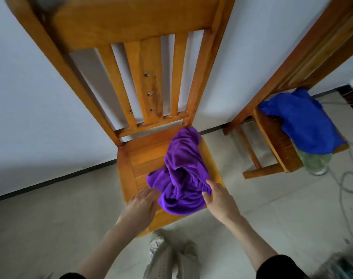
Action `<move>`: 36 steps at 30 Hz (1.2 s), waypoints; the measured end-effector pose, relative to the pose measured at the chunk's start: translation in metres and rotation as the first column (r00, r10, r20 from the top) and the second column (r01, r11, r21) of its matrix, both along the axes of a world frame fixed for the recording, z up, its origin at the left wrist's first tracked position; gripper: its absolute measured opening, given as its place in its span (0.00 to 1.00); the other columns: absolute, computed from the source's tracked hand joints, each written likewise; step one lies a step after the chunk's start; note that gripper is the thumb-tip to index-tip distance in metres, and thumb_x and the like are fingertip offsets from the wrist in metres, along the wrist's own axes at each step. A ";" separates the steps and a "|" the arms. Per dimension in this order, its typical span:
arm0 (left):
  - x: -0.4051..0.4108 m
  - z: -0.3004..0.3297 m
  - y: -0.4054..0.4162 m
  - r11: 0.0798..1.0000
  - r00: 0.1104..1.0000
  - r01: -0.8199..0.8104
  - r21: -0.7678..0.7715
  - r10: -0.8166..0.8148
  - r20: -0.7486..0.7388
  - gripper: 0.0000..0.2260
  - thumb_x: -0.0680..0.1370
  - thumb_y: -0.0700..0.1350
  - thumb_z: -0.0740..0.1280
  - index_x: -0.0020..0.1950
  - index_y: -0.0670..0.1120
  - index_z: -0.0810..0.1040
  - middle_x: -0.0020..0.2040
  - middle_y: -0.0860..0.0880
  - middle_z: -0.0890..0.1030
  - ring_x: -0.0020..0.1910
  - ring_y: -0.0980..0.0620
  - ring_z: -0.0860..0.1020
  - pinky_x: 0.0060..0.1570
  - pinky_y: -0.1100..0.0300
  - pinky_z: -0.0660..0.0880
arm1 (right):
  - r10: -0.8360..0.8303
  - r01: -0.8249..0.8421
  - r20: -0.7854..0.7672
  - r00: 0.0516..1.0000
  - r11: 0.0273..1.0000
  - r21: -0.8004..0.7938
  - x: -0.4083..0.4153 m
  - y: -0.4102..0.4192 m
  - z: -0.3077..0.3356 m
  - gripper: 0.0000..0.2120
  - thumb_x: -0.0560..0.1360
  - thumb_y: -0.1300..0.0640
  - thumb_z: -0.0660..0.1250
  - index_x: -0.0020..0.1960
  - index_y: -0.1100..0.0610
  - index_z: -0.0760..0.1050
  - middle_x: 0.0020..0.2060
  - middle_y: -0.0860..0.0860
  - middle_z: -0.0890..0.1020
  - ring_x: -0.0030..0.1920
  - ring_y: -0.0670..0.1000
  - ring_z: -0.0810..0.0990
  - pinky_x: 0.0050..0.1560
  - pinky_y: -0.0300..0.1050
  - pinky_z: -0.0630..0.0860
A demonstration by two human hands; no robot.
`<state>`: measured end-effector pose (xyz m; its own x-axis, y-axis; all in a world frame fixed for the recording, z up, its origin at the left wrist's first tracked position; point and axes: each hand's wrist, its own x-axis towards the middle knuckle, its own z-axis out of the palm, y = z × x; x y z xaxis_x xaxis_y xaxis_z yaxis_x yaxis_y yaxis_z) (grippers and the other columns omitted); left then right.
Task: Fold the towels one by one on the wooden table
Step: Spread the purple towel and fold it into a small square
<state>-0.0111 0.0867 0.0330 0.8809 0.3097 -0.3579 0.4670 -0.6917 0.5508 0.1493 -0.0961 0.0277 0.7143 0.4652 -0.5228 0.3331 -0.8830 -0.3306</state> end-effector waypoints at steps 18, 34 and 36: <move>0.028 -0.120 -0.028 0.988 0.987 0.154 0.026 -0.152 -0.056 0.21 0.80 0.45 0.57 0.74 0.50 0.61 0.75 0.47 0.61 0.74 0.48 0.57 0.73 0.54 0.57 | -0.437 0.423 0.126 0.891 0.898 0.119 0.024 0.000 -0.162 0.09 0.75 0.61 0.63 0.54 0.63 0.74 0.48 0.62 0.79 0.51 0.62 0.77 0.47 0.52 0.71; 0.091 0.067 -0.009 0.998 0.965 0.051 -0.037 -0.040 0.259 0.18 0.78 0.45 0.65 0.68 0.48 0.71 0.66 0.48 0.73 0.62 0.48 0.73 0.58 0.62 0.67 | -0.181 0.349 -0.313 0.932 0.678 0.647 0.026 0.044 0.081 0.07 0.75 0.64 0.64 0.45 0.52 0.76 0.37 0.43 0.80 0.41 0.43 0.78 0.46 0.36 0.74; 0.094 0.103 -0.004 0.994 0.945 -0.014 -0.111 0.049 0.324 0.14 0.76 0.43 0.68 0.61 0.46 0.77 0.58 0.48 0.79 0.55 0.50 0.76 0.52 0.67 0.67 | -0.121 0.303 -0.302 0.946 0.667 0.681 0.028 0.049 0.123 0.09 0.74 0.64 0.65 0.42 0.51 0.77 0.35 0.39 0.80 0.37 0.37 0.77 0.41 0.29 0.73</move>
